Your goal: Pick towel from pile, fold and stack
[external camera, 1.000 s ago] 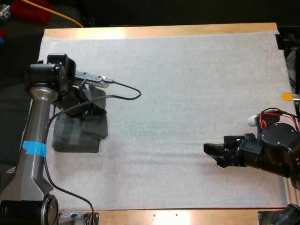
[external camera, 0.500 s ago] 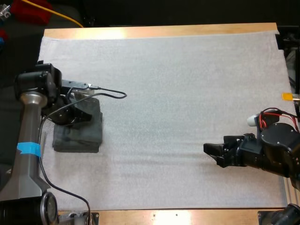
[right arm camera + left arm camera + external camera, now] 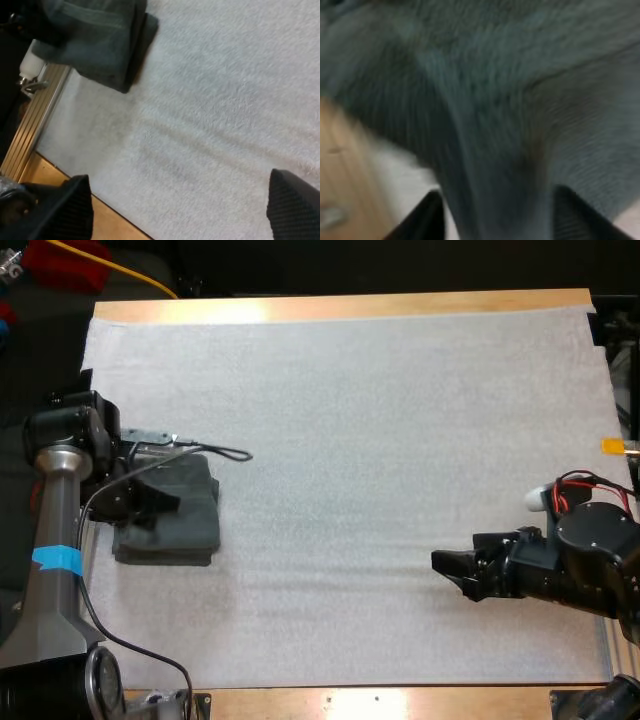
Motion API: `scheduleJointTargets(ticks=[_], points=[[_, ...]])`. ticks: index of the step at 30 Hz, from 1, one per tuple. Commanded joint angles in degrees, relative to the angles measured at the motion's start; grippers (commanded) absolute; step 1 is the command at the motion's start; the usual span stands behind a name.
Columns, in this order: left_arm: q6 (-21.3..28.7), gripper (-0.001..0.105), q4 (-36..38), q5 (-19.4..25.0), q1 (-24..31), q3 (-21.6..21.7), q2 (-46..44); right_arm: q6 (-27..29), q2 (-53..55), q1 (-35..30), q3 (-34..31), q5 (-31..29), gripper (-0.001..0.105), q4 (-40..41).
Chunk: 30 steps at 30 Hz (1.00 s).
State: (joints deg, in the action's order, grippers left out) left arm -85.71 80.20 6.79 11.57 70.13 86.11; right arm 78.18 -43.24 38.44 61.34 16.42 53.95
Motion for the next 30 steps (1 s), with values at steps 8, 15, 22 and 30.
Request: scheduleJointTargets(ticks=[8,15,22,30], points=[[-3.76,0.065,-1.67,14.13,0.15,0.09,-0.56,0.07,-0.02,0.04,0.08,0.47,0.070,-0.17],[-5.40,0.065,-2.81,4.36,0.15,0.21,-0.56,0.07,-0.02,0.04,0.08,0.47,0.070,-0.17],[-6.66,0.065,-6.86,-4.77,0.15,0.21,-0.56,0.07,-0.02,0.04,0.08,0.47,0.070,-0.17],[-9.21,0.065,-15.08,-12.91,0.15,0.21,-0.56,0.68,-0.02,0.04,0.08,0.47,0.070,-1.76]])
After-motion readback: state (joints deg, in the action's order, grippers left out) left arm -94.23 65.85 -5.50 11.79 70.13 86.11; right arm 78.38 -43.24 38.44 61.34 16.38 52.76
